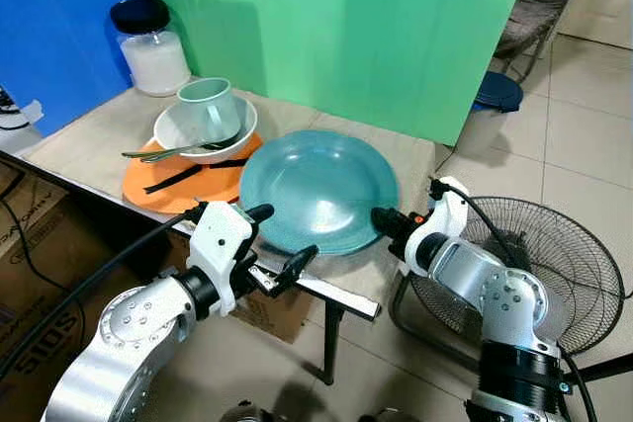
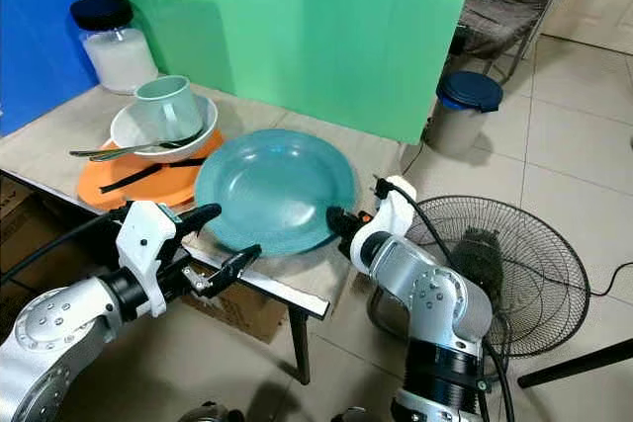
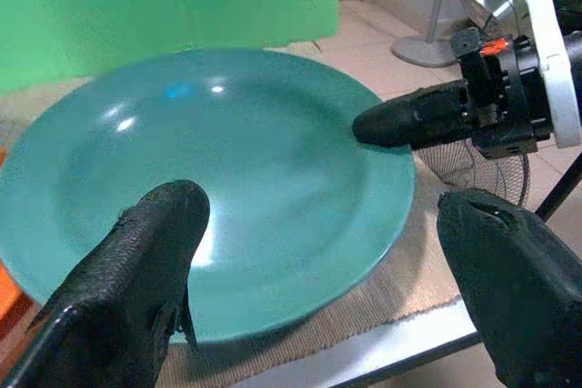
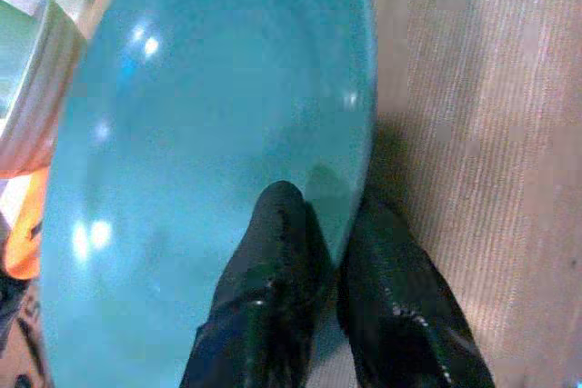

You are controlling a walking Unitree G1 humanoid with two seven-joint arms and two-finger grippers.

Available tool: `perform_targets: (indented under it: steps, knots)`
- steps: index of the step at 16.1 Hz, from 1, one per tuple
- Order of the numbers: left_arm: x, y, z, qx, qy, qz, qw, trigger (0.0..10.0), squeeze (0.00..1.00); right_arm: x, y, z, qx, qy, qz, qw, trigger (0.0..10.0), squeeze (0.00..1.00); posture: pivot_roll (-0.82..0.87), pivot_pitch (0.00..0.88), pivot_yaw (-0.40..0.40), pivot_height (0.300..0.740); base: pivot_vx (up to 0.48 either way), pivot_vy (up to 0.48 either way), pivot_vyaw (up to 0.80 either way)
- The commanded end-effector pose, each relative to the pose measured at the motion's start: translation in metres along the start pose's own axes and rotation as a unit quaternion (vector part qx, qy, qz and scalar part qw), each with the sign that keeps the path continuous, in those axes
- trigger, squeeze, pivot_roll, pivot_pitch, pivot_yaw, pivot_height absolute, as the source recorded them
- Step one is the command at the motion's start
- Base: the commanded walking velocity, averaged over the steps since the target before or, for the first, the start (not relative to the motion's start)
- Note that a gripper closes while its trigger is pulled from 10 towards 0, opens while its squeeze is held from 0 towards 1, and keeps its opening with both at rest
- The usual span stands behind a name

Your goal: Setting the table

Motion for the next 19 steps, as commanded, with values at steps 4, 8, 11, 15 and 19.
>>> perform_targets:
  steps: [4, 8, 11, 15, 19]
  knots:
    - [-0.003, 0.001, 0.000, 0.002, -0.003, -0.001, 1.000, 10.0, 0.03, 0.004, -0.001, -0.001, 0.004, -0.006, 0.002, 1.000, 0.0, 0.00, 0.09, 0.053, 0.000, 0.740, 0.000, 0.000, 0.00]
    - [-0.003, 0.000, 0.003, -0.002, -0.005, -0.001, 1.000, 10.0, 0.03, 0.005, 0.002, 0.008, -0.021, 0.000, 0.003, 1.000, 0.0, 0.00, 0.08, 0.054, 0.006, 0.740, 0.000, 0.000, 0.00]
    - [-0.003, -0.001, 0.010, -0.017, 0.001, 0.001, 1.000, 10.0, 0.02, 0.003, 0.011, 0.024, -0.056, -0.035, 0.009, 0.998, 0.0, 0.00, 0.08, 0.059, 0.005, 0.740, 0.000, 0.000, 0.00]
    - [-0.004, -0.004, 0.013, -0.025, 0.002, 0.001, 1.000, 10.0, 0.02, -0.002, 0.034, 0.059, -0.135, -0.068, 0.024, 0.988, 0.0, 0.00, 0.07, 0.060, 0.010, 0.740, 0.000, 0.000, 0.00]
    - [0.010, -0.005, 0.017, -0.036, -0.012, 0.039, 0.999, 10.0, 0.03, 0.008, 0.055, 0.082, -0.209, -0.045, 0.063, 0.975, 0.0, 0.00, 0.07, 0.054, 0.014, 0.740, 0.000, 0.000, 0.00]
Point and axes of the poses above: a point about 5 cm out from each wrist's last joint towards the gripper, its own y axis pointing back from the gripper into the wrist, its own z axis along the axis of the wrist's last joint, x = y × z, the point moved 5 cm from there along -y, pointing out of the wrist towards the gripper, and after that the axes turned 1 degree about y, right-handed, at the moved point
